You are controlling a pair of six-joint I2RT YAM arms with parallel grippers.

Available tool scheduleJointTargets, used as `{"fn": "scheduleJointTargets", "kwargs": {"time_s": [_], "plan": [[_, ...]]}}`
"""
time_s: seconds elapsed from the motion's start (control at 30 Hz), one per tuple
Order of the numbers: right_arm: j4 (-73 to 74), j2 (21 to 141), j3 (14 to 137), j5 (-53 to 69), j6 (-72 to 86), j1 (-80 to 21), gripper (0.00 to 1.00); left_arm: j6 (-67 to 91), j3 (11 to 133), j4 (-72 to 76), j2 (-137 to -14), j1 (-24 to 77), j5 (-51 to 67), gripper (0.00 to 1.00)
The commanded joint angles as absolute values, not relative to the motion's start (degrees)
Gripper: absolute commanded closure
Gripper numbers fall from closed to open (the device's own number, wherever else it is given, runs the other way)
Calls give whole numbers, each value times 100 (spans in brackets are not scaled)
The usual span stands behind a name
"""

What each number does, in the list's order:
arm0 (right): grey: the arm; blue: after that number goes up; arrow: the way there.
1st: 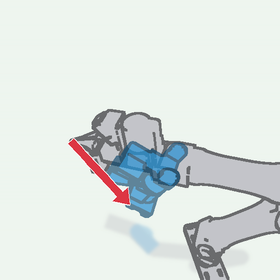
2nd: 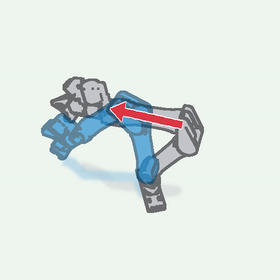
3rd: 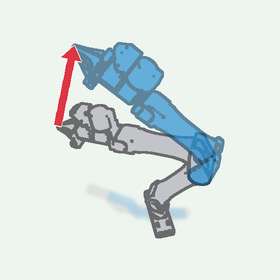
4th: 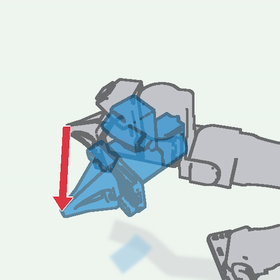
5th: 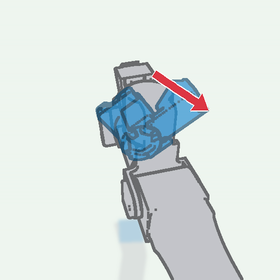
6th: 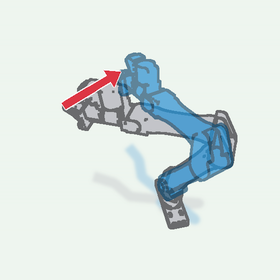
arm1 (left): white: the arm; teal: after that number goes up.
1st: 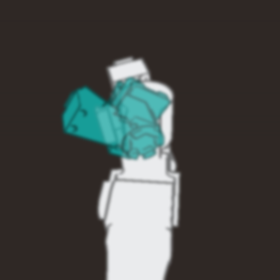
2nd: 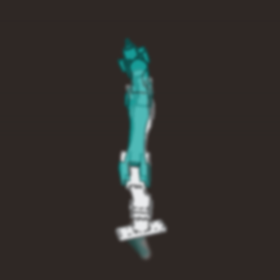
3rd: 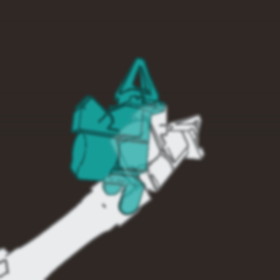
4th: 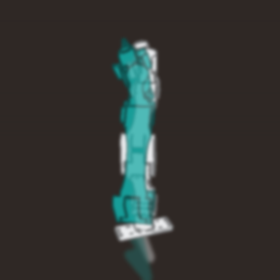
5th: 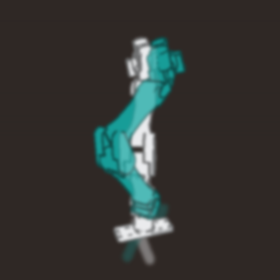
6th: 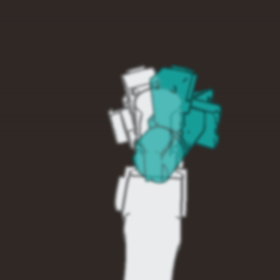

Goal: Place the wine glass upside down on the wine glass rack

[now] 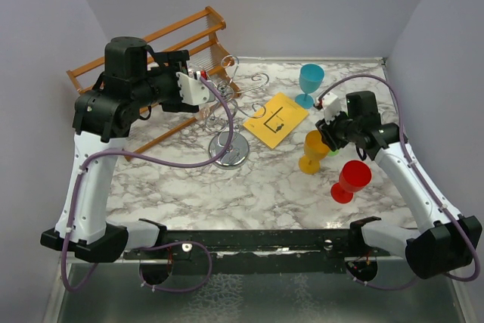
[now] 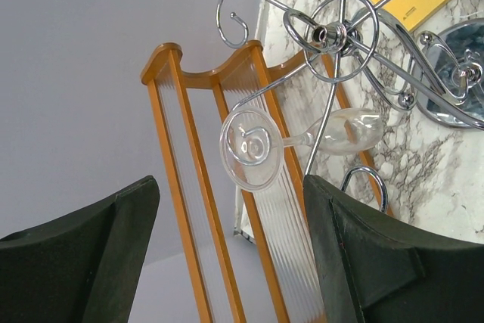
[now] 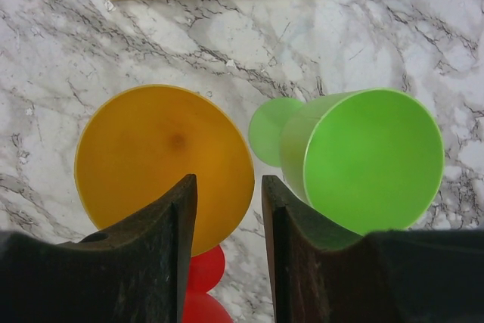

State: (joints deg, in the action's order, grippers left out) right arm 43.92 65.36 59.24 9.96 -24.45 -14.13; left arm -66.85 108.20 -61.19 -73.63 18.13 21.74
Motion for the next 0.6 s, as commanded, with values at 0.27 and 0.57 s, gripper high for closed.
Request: {"fn": "scheduleJointTargets", "kwargs": {"time_s": [0.27, 0.57], "plan": [[4388, 6897, 5949, 1222, -2464, -1389, 70, -6568, 10844, -6090, -7242, 1842, 2454, 20], [4049, 6960, 6527, 2619, -2643, -1389, 99, -5269, 10856, -5173, -7208, 1828, 2214, 20]]}}
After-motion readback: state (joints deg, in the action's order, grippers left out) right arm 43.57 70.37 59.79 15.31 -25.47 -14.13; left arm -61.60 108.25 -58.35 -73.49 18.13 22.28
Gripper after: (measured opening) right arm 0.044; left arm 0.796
